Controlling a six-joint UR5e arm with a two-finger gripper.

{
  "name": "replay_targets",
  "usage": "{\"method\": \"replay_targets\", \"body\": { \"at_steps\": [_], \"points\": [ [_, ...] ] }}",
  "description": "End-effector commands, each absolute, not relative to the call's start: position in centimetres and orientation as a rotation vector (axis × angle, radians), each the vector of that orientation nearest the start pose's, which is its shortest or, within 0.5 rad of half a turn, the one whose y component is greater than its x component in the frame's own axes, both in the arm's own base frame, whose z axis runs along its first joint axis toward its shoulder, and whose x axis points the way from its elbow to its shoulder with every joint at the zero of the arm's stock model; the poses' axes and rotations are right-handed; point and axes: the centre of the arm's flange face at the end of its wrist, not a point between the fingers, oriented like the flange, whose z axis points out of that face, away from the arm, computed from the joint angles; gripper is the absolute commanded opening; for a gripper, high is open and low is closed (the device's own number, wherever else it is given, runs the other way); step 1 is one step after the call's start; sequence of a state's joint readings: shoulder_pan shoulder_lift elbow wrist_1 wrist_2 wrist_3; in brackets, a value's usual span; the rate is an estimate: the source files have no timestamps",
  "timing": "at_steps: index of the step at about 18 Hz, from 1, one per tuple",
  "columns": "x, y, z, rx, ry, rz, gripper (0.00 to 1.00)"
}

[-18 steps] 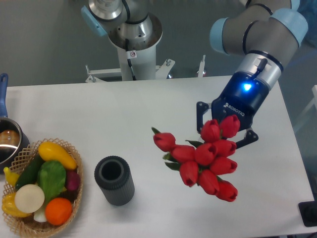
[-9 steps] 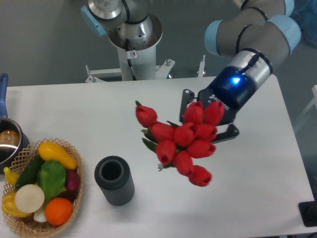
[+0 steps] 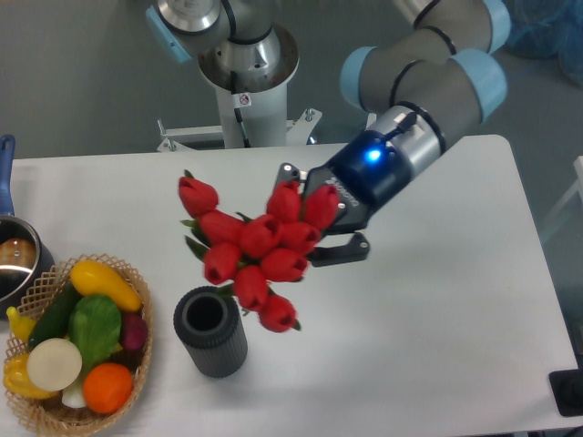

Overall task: Insert the flowers into the vase
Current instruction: 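Lower the tulip stems into the grey vase opening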

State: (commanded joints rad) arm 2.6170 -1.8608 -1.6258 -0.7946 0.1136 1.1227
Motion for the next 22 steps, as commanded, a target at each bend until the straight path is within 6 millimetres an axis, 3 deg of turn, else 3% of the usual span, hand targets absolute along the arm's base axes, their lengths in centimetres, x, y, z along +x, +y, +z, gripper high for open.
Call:
{"method": "replay_targets", "body": {
  "at_steps": [7, 22],
  "points": [
    [-37.3, 50.4, 46.1, -1.64, 0.406, -0.401, 0.0],
    [-37.8, 52.1, 44.3, -1.641, 0.425, -0.412, 0.01]
  ]
}}
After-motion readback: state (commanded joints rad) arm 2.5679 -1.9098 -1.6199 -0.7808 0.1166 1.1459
